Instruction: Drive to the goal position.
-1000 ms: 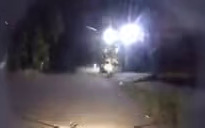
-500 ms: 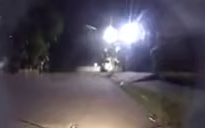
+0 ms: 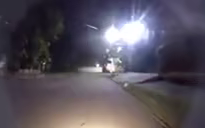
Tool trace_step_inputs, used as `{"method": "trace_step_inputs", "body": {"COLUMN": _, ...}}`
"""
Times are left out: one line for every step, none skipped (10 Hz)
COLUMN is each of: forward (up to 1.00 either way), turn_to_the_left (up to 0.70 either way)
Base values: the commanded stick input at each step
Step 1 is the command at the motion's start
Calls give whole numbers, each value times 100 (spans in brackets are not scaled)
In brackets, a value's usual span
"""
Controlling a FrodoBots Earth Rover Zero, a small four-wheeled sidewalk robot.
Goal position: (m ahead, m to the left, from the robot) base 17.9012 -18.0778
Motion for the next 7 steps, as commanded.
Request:
{"method": "trace_step_inputs", "body": {"forward": 70, "turn_to_the_left": -14}}
{"method": "trace_step_inputs", "body": {"forward": 70, "turn_to_the_left": 0}}
{"method": "trace_step_inputs", "body": {"forward": 70, "turn_to_the_left": 0}}
{"method": "trace_step_inputs", "body": {"forward": 70, "turn_to_the_left": 0}}
{"method": "trace_step_inputs", "body": {"forward": 70, "turn_to_the_left": -1}}
{"method": "trace_step_inputs", "body": {"forward": 70, "turn_to_the_left": -15}}
{"method": "trace_step_inputs", "body": {"forward": 70, "turn_to_the_left": -35}}
